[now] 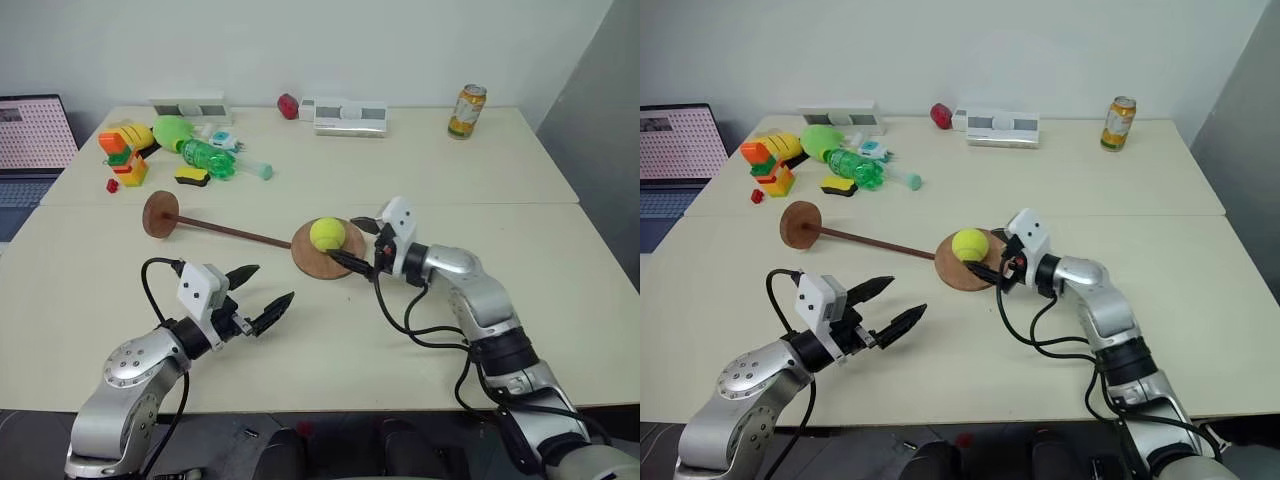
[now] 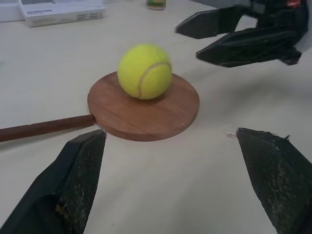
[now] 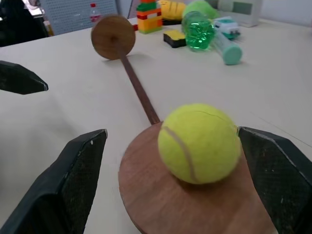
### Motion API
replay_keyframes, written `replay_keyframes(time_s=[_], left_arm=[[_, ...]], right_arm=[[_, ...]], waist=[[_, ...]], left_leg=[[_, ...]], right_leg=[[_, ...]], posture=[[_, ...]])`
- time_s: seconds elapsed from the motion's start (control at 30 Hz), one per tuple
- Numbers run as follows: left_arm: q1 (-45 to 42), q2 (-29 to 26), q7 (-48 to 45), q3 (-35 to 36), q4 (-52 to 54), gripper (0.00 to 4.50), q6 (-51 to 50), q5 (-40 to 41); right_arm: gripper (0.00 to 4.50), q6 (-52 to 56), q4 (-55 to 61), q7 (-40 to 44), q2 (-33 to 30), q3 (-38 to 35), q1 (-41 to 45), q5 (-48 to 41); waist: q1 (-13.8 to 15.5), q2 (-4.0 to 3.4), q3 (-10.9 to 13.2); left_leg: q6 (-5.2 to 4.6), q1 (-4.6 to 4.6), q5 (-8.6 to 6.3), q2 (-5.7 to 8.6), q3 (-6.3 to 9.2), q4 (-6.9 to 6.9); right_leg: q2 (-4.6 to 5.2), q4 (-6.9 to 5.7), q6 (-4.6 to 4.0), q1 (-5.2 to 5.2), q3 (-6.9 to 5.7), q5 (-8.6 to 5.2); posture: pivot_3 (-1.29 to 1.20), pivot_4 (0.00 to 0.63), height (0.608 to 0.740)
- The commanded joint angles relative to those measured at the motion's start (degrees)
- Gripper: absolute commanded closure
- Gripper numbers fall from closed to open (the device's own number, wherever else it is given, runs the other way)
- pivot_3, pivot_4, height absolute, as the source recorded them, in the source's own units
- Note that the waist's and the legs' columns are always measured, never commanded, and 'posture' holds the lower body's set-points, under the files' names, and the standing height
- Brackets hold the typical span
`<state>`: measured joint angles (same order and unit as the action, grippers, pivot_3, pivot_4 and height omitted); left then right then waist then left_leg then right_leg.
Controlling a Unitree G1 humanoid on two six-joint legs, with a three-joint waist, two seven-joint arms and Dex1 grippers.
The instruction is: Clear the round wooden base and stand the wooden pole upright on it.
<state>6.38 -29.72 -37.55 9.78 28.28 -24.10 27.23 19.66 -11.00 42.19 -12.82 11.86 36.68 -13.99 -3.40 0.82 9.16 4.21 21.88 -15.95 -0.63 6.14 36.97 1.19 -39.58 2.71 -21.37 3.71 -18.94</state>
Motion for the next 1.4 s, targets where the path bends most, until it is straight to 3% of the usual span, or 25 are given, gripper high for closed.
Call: replay_keyframes(time_s=[0.03,0.83,1.1,1.3,1.4], left_arm=[[0.88,-0.05,1.26,0.95,4.63,0.02,-0.6,1.64],[5.09,1.41,5.84,0.88,9.0,0.02,-1.51,3.03],[4.47,1.76,7.1,0.58,8.94,0.0,-1.92,3.11],[4.35,2.3,7.28,-0.71,9.0,0.0,-2.04,2.98],[4.34,1.82,6.58,0.27,8.46,0.0,-1.58,3.12]], right_arm=[[0.0,-4.08,-4.32,1.1,1.7,0.21,4.15,1.5],[0.0,-15.51,-27.72,-1.32,6.68,0.87,14.56,11.86],[1.59,-17.15,-29.32,-0.38,6.53,0.31,14.76,12.22],[1.9,-16.95,-27.56,-1.06,5.04,-0.64,13.98,12.82],[1.9,-12.6,-20.16,-1.56,5.06,-3.0,13.18,9.68]], waist=[[-0.01,0.0,0.0],[-0.22,-0.02,0.02],[-0.2,-0.02,0.02],[-0.17,-0.02,0.02],[-0.08,-0.03,0.02]], left_leg=[[0.0,0.0,0.0,0.01,-0.01,0.0],[0.0,-0.03,0.0,-0.01,-0.05,0.0],[0.0,-0.03,0.0,-0.02,-0.04,-0.01],[0.0,-0.03,0.0,0.0,-0.05,0.0],[0.0,-0.02,0.0,-0.01,-0.05,0.0]], right_leg=[[0.01,0.0,0.0,0.0,0.02,0.0],[-0.01,-0.1,-0.01,-0.05,0.04,0.0],[-0.02,-0.11,-0.01,-0.05,0.04,0.0],[-0.01,-0.1,-0.01,-0.05,0.05,0.0],[-0.01,-0.1,-0.01,-0.06,0.05,0.0]], posture=[[0.0,0.15,0.74],[0.0,0.15,0.74],[0.0,0.15,0.74],[0.0,0.15,0.74],[0.0,0.15,0.74]])
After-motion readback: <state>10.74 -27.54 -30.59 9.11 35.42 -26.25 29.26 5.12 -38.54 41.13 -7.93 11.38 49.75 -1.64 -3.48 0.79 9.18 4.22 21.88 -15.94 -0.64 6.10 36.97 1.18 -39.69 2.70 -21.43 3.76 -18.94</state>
